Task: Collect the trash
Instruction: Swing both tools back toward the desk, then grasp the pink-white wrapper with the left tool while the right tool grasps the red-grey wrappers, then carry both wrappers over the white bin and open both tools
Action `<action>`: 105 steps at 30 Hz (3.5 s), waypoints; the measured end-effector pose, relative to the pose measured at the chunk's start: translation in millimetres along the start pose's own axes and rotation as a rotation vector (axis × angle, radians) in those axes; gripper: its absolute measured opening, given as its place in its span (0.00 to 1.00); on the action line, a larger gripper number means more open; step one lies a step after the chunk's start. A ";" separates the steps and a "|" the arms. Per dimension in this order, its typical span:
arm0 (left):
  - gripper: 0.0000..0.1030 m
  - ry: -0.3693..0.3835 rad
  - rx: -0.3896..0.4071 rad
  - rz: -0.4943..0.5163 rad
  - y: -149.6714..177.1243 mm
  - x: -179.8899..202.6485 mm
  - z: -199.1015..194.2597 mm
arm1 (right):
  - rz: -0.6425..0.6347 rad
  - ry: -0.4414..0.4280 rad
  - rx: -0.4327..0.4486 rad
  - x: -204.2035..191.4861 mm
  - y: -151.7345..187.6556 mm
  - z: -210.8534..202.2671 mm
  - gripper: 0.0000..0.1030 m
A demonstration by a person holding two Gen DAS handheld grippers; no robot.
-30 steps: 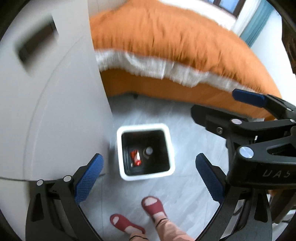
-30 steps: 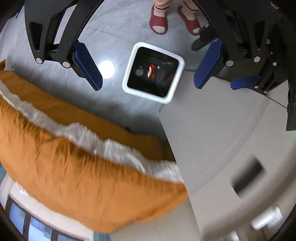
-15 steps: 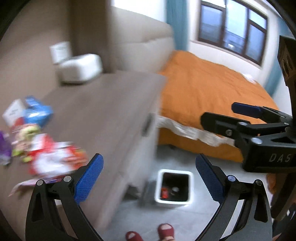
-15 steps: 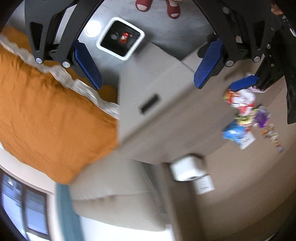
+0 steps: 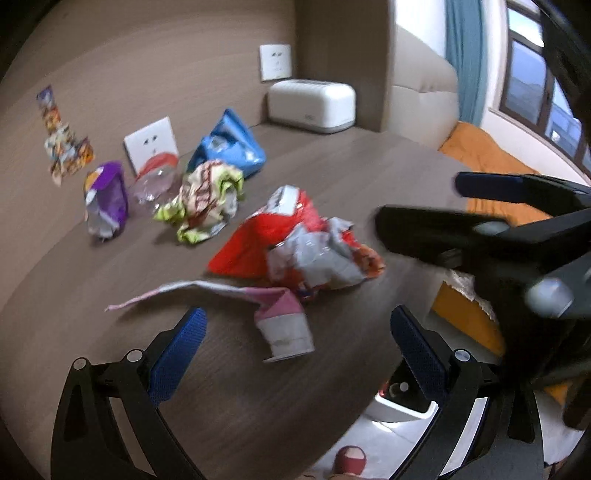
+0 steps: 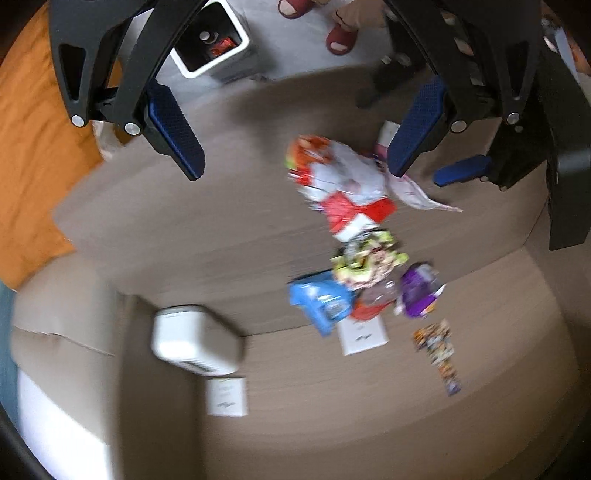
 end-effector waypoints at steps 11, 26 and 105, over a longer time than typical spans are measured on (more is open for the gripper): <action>0.66 0.039 -0.049 -0.093 6.7 -25.5 31.4 | -0.004 -0.132 -0.119 -29.8 -8.0 72.8 0.95; 0.40 0.075 -0.018 -0.043 -7.5 -38.1 47.5 | 0.120 -0.220 -0.179 -16.4 -24.0 91.1 0.71; 0.95 0.663 -0.487 0.652 189.1 292.2 325.3 | 0.752 0.377 -0.327 275.9 355.3 146.4 0.95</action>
Point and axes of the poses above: each gripper's, at about its wrist camera, not at the fingertips, and z roughly the way its jaws point, x to its right, y to its underside, the point moved 1 cm from there along z, roughly the way its jaws point, and after that the axes turned 4 degrees about z, right-handed, at the moved point
